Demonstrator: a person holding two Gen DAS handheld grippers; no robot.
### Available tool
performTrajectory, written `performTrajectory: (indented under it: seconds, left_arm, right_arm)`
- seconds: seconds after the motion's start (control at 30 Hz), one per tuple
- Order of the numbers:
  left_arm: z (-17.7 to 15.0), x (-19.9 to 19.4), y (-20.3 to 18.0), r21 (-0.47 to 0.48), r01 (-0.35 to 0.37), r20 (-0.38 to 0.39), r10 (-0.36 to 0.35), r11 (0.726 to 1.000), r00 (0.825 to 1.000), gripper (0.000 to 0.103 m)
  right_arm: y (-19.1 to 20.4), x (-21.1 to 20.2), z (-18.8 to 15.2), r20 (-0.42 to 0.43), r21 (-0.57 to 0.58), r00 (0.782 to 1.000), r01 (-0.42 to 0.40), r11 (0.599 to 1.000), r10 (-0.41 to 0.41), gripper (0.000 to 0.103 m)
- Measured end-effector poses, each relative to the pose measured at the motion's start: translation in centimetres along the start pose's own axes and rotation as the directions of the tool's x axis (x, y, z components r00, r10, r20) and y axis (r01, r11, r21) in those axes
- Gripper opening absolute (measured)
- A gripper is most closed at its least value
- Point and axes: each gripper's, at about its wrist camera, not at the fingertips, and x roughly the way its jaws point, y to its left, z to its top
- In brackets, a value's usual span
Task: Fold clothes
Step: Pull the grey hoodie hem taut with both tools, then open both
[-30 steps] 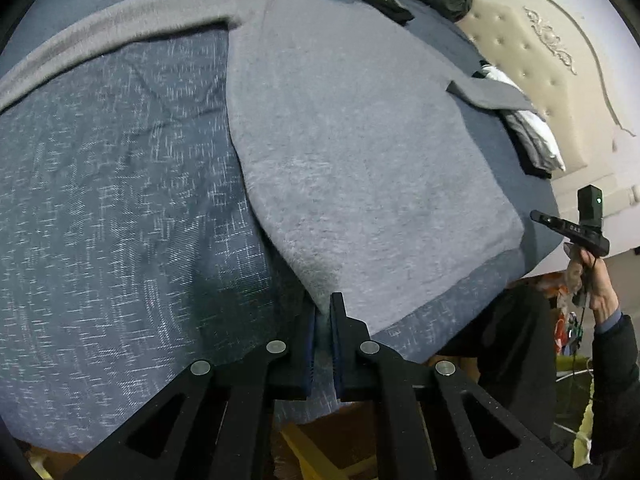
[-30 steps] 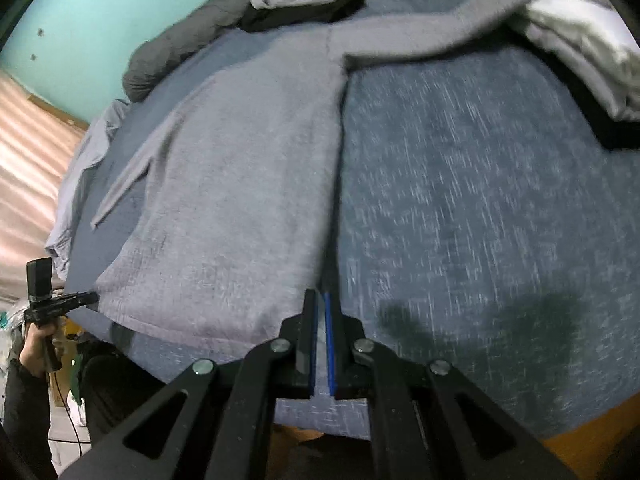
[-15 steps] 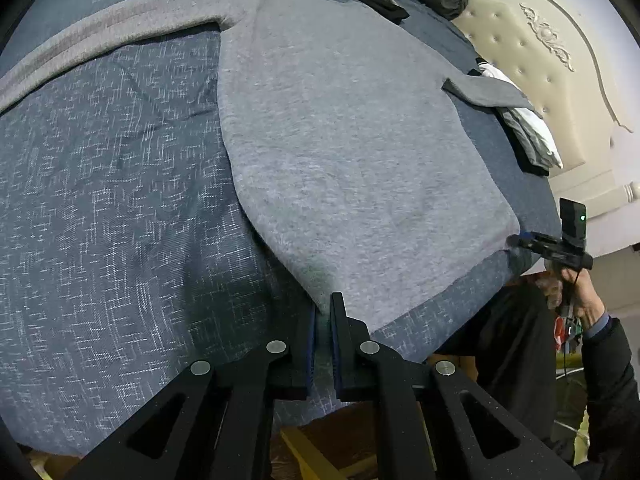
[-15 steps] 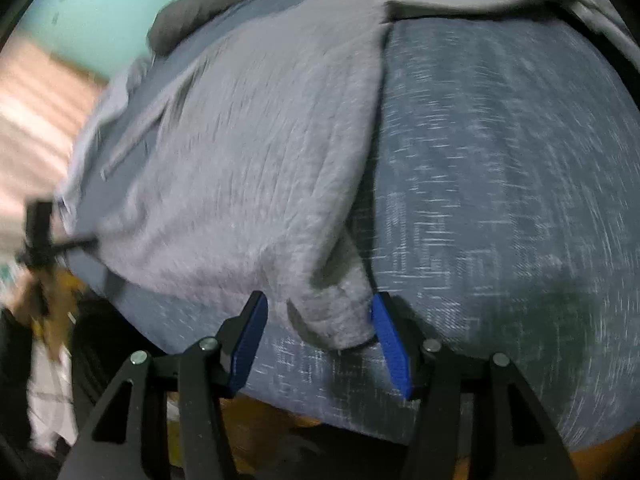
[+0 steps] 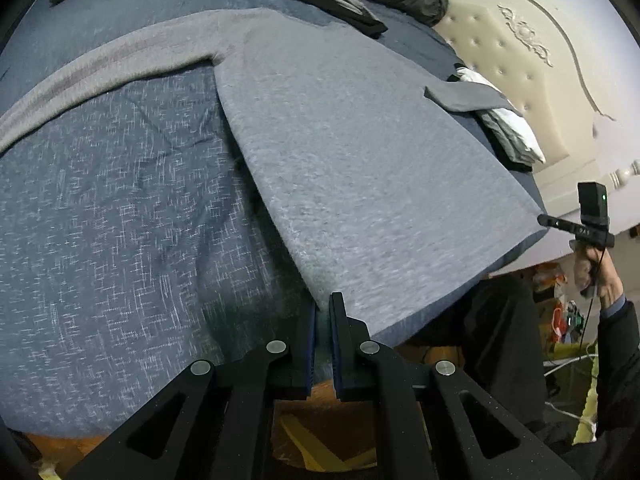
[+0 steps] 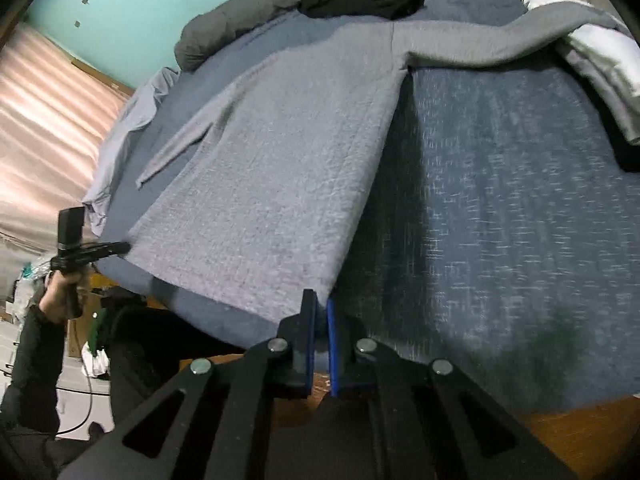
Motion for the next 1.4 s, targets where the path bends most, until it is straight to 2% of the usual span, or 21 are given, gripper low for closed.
performTrajectory:
  seconds: [0.1,0.2,0.47,0.57,0.8,0.93,1.0,1.03,1.07,1.1,1.13,1.2,1.37,1.4]
  left_arm:
    - [-0.1,-0.1,-0.4,0.014,-0.011,-0.006,0.011,1.000,1.000,0.007]
    - [-0.1,2.0,0.5,0.003,-0.045,-0.036,0.045,0.999,0.998,0.007]
    - [-0.7,7.9,2.3,-0.020,-0.119,-0.125,0.116,0.993,0.985,0.007]
    - [-1.1,8.8,3.1,-0.045,-0.117,-0.151,0.109,0.992,0.983,0.007]
    - [-1.6,8.7,3.9,-0.095,-0.085,-0.182,0.067,0.992,0.981,0.011]
    - [-1.1,6.7,3.6,-0.093,-0.076,-0.144,0.063,0.993,0.988,0.020]
    - [-0.4,6.0,3.8,-0.095,-0.095,-0.111,0.084,0.991,0.990,0.033]
    - [0.0,5.8,3.9,-0.093,-0.108,-0.098,0.099,0.990,0.990,0.036]
    - [0.1,5.9,4.0,-0.109,-0.096,-0.095,0.086,0.989,0.992,0.037]
    - [0.2,6.1,4.1,-0.126,-0.083,-0.092,0.072,0.989,0.993,0.037]
    - [0.3,6.5,4.2,-0.137,-0.074,-0.093,0.061,0.988,0.994,0.037]
    - [0.2,7.6,4.4,-0.142,-0.070,-0.105,0.055,0.987,0.993,0.037]
    - [-0.5,9.8,4.7,-0.137,-0.046,-0.157,0.024,0.990,0.987,0.036]
    - [-0.7,9.8,4.7,-0.134,-0.039,-0.161,0.017,0.990,0.987,0.031]
  right_arm:
    - [-0.5,0.1,-0.2,-0.010,0.014,1.000,0.021,1.000,-0.021,0.005]
    - [-0.9,0.2,-0.3,-0.021,0.028,0.999,0.042,0.999,-0.041,0.005]
    - [-2.9,6.9,-1.1,-0.091,0.017,0.984,0.155,0.988,-0.153,0.005]
    - [-3.3,7.8,-1.4,-0.097,0.011,0.980,0.175,0.985,-0.173,0.005]
    - [-3.5,7.7,-1.6,-0.121,0.008,0.980,0.157,0.988,-0.155,0.007]
    - [-3.2,6.5,-1.3,-0.113,0.012,0.982,0.151,0.988,-0.149,0.012]
    - [-3.0,5.5,-0.8,-0.078,0.015,0.987,0.145,0.989,-0.143,0.013]
    - [-2.9,5.0,-0.6,-0.061,0.018,0.989,0.139,0.990,-0.138,0.017]
    - [-3.1,4.8,-0.3,-0.047,0.030,0.989,0.138,0.990,-0.137,0.021]
    - [-3.3,4.6,0.0,-0.034,0.042,0.990,0.138,0.990,-0.136,0.031]
    - [-3.4,4.8,0.2,-0.030,0.055,0.992,0.126,0.990,-0.125,0.034]
    - [-3.6,5.2,0.5,-0.024,0.080,0.995,0.103,0.992,-0.101,0.034]
    - [-3.6,7.6,0.3,-0.084,0.055,0.988,0.136,0.989,-0.131,0.034]
    - [-3.9,7.8,0.1,-0.088,0.063,0.989,0.127,0.990,-0.121,0.034]
